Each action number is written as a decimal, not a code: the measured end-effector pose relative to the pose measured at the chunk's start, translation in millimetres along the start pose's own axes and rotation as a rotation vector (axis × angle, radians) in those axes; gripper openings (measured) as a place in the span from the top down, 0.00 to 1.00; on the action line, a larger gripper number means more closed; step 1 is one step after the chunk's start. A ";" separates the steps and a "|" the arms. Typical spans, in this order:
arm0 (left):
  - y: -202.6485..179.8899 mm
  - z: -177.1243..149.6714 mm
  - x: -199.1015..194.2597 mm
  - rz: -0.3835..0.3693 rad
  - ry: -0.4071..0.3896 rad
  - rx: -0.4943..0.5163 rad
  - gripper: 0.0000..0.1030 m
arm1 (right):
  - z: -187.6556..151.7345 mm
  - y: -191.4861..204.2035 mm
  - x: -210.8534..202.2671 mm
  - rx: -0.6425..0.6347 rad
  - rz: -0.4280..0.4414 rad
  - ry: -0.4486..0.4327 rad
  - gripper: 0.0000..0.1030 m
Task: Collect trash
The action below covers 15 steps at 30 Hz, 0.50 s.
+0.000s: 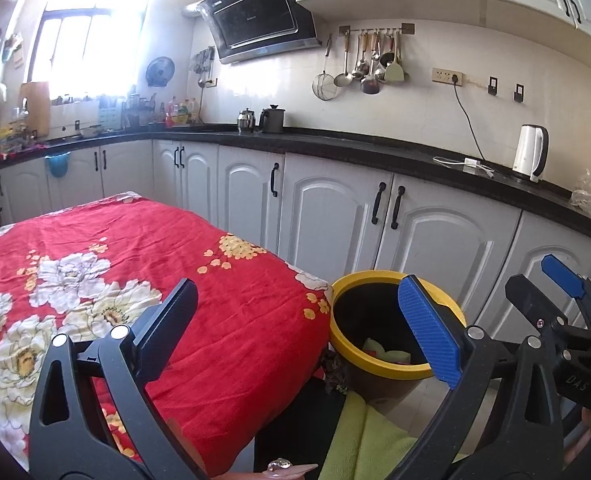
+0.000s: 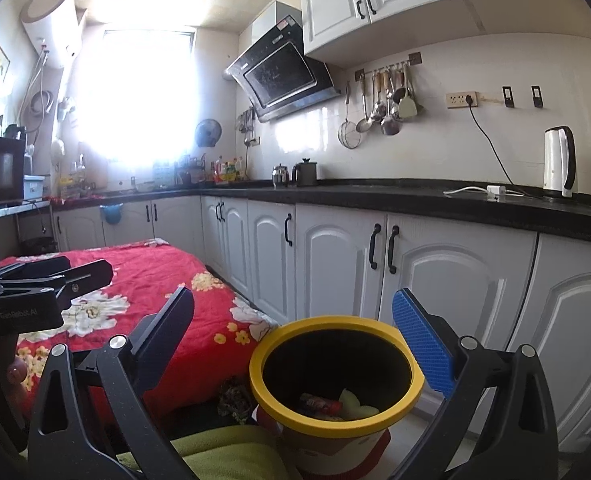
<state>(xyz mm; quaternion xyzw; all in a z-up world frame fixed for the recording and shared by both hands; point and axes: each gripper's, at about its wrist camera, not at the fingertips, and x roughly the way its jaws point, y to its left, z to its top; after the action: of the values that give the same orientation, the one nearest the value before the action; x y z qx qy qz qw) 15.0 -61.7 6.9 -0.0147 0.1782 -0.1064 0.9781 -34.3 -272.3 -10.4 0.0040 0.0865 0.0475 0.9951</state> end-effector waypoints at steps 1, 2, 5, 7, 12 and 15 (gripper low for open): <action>-0.5 -0.3 -0.2 0.001 -0.001 0.002 0.11 | 0.2 0.4 -0.2 -0.001 0.000 -0.001 0.06; -0.8 -0.7 -0.6 0.000 -0.002 0.003 0.11 | 0.3 0.2 0.6 -0.003 0.001 0.001 0.06; -1.6 -0.9 -0.9 -0.004 -0.002 0.005 0.11 | -0.5 1.4 0.2 -0.006 0.005 0.003 0.06; -1.6 -0.9 -0.9 -0.004 -0.001 0.005 0.11 | -0.8 0.6 2.1 -0.007 0.006 0.006 0.06; -1.0 -0.7 -0.2 -0.002 -0.001 0.004 0.11 | -1.3 0.7 2.3 -0.006 0.007 0.005 0.06; -0.6 -1.4 0.5 -0.002 0.002 0.004 0.11 | -1.3 0.9 2.4 -0.006 0.007 0.006 0.06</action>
<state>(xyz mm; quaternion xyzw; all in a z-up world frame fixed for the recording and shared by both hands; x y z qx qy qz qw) 14.8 -62.4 5.5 -0.0128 0.1790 -0.1076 0.9779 -32.3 -271.2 -12.0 0.0012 0.0894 0.0512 0.9947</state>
